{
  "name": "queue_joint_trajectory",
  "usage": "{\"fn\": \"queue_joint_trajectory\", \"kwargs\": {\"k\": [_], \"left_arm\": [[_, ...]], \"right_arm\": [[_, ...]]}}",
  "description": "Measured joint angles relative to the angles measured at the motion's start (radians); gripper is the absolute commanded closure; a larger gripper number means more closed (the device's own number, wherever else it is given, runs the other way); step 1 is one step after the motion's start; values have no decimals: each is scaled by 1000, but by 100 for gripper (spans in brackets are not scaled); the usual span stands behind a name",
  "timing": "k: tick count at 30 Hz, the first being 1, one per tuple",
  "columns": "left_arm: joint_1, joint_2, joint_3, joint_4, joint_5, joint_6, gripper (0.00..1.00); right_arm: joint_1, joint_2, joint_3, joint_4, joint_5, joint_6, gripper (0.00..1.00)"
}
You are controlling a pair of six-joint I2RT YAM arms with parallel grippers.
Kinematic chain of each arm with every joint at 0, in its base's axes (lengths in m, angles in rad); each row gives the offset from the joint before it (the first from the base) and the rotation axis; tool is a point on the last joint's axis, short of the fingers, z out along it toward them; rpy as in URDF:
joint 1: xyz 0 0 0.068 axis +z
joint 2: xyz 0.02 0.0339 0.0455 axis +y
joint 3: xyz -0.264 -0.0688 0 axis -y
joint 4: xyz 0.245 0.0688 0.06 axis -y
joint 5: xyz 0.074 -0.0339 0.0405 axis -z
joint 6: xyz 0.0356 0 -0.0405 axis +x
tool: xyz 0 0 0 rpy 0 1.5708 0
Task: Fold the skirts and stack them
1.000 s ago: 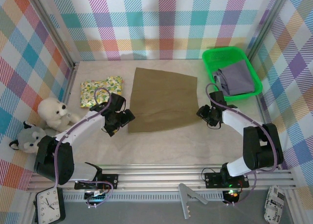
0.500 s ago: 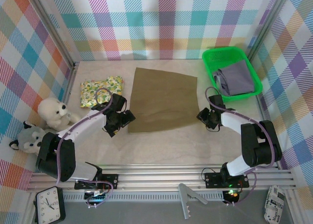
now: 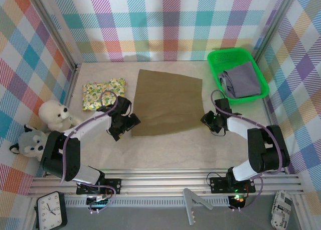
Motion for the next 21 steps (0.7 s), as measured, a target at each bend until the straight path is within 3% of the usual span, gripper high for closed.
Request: {"fn": "queue_joint_trajectory", "kwargs": {"k": [8,16,21], "left_arm": [[0,0,0,35,30,5,5],[0,13,-6,45,50,4,10],[-8,40,-11,58,66,-3,32]], "right_arm": [[0,6,-24,39,-15,16,100],[0,-24,-42,52,-16,24,100],[0,-39,-45,56,-19,30,100]]}}
